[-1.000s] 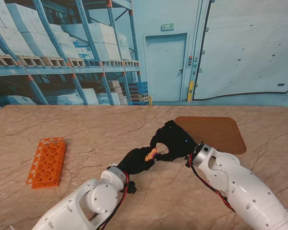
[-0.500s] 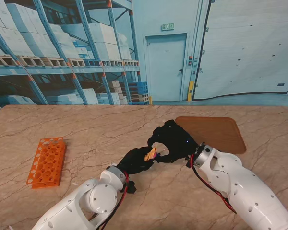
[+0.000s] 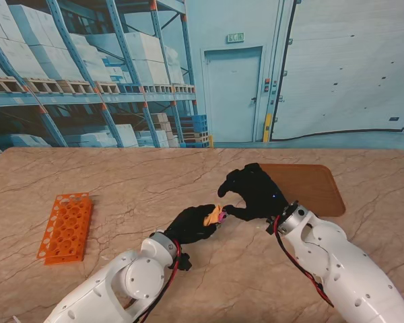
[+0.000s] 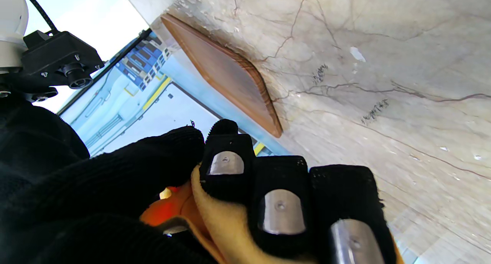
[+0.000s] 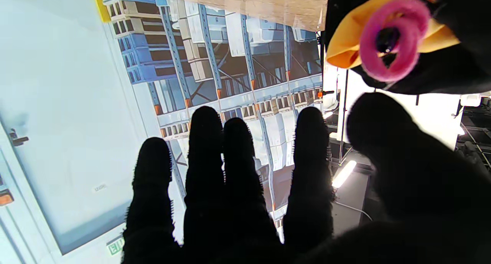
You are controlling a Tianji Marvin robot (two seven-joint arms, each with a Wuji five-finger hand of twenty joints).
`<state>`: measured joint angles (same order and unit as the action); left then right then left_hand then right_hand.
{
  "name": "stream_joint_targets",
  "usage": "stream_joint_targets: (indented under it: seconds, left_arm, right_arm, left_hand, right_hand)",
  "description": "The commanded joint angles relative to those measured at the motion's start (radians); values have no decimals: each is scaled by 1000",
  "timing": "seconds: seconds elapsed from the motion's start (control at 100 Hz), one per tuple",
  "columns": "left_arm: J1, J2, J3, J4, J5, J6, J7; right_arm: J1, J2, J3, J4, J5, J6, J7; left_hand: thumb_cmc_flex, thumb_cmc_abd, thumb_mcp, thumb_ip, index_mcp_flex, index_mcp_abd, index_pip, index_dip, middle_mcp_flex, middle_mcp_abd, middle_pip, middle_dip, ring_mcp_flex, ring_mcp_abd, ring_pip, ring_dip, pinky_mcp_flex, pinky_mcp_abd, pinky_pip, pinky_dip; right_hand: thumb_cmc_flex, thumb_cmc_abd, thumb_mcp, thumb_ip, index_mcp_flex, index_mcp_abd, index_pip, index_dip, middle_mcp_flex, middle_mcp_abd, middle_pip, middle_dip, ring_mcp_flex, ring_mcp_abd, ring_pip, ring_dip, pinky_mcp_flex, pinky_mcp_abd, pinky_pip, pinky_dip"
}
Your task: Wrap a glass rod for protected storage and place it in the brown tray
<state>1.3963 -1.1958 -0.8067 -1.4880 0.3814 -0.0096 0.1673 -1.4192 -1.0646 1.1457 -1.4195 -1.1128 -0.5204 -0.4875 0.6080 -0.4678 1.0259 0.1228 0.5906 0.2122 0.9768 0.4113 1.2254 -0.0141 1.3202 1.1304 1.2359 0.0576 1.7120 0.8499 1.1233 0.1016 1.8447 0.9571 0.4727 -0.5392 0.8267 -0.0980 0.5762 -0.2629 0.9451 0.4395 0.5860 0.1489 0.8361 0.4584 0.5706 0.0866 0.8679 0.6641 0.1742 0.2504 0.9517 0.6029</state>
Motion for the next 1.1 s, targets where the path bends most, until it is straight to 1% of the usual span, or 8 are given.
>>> stream_joint_targets:
  seconds: [0.0, 0.07, 0.23, 0.6, 0.91, 0.98, 1.07, 1.09]
  left_arm:
    - [6, -5, 1, -2, -2, -1, 0]
    - [6, -6, 1, -2, -2, 0, 2]
    - [8, -6, 0, -3, -2, 0, 5]
    - [8, -7, 1, -3, -5, 0, 3]
    - [6, -7, 3, -2, -6, -2, 3]
    - [5, -7, 4, 1, -4, -6, 4]
    - [0, -5, 7, 10, 16, -24, 9]
    - [-2, -4, 8, 13, 20, -27, 11]
  right_arm:
    - [-9, -2, 3, -1, -3, 0, 6]
    - [-12, -1, 6, 0, 0, -5, 14]
    - [-22, 0, 13, -2, 6, -12, 31]
    - [-17, 1, 7, 1, 19, -29, 70]
    - [3, -3, -20, 15, 43, -18, 87]
    - [7, -4, -27, 17, 50, -13, 94]
    - [12, -5, -34, 20, 59, -9, 103]
    - [13, -6, -36, 21, 60, -8, 104]
  left_hand:
    - [10, -49, 36, -17, -18, -33, 3, 1, -4, 19, 41, 20, 34, 25, 93, 14, 1, -125, 249, 3]
    - [13, -49, 38, -28, -18, -35, 6, 2, -3, 3, 42, 21, 34, 25, 93, 15, 1, -125, 249, 3]
    - [19, -49, 41, -58, -19, -34, 14, 1, -8, 29, 42, 22, 34, 25, 93, 15, 1, -119, 249, 2]
    - [25, -53, 41, -85, -9, -35, 29, 1, -7, 30, 44, 22, 34, 25, 93, 16, 1, -117, 249, 2]
    - [30, -56, 17, -117, -3, -36, 37, -4, -5, 26, 44, 22, 34, 25, 93, 16, 1, -117, 249, 3]
    - [33, -67, -16, -132, -4, -38, 39, -5, -5, 21, 44, 22, 34, 23, 92, 16, 1, -123, 249, 1]
    - [-22, -3, -188, -105, 7, -33, 15, 7, -2, -24, 41, 23, 34, -3, 82, 19, 3, -151, 249, -6]
    - [-41, 19, -241, -116, 16, -27, -1, 19, -1, -30, 40, 23, 35, -11, 80, 20, 3, -157, 249, -7]
  right_hand:
    - [26, -2, 35, -39, 31, -41, 48, -22, 24, 3, 6, 1, 16, -15, 1, -9, -4, -12, 3, 16]
    - [25, -7, 45, -44, 70, -63, 62, -18, 42, -2, 6, 1, 24, -17, -2, -11, -2, -9, 3, 15]
    - [11, -24, 59, -49, 98, -71, 67, -17, 68, -10, -1, 1, 32, -20, -7, -12, -2, -9, 2, 15]
    - [32, -12, 81, -68, 150, -125, 70, -16, 108, -30, -14, 5, 61, -31, -22, -15, 18, -14, -10, 10]
    - [-3, 29, 21, -66, 200, -94, 90, -20, 150, -18, -1, 16, 72, -11, -22, -7, 23, -1, -18, 12]
    - [-9, 34, 13, -63, 214, -89, 97, -20, 161, -16, 3, 18, 75, -8, -21, -6, 24, 2, -19, 13]
    - [-19, 37, 1, -62, 227, -82, 101, -21, 171, -13, 6, 19, 75, -3, -22, -5, 23, 7, -22, 14]
    - [-20, 37, 0, -61, 229, -81, 102, -21, 173, -13, 7, 20, 76, -2, -22, -4, 23, 8, -22, 14]
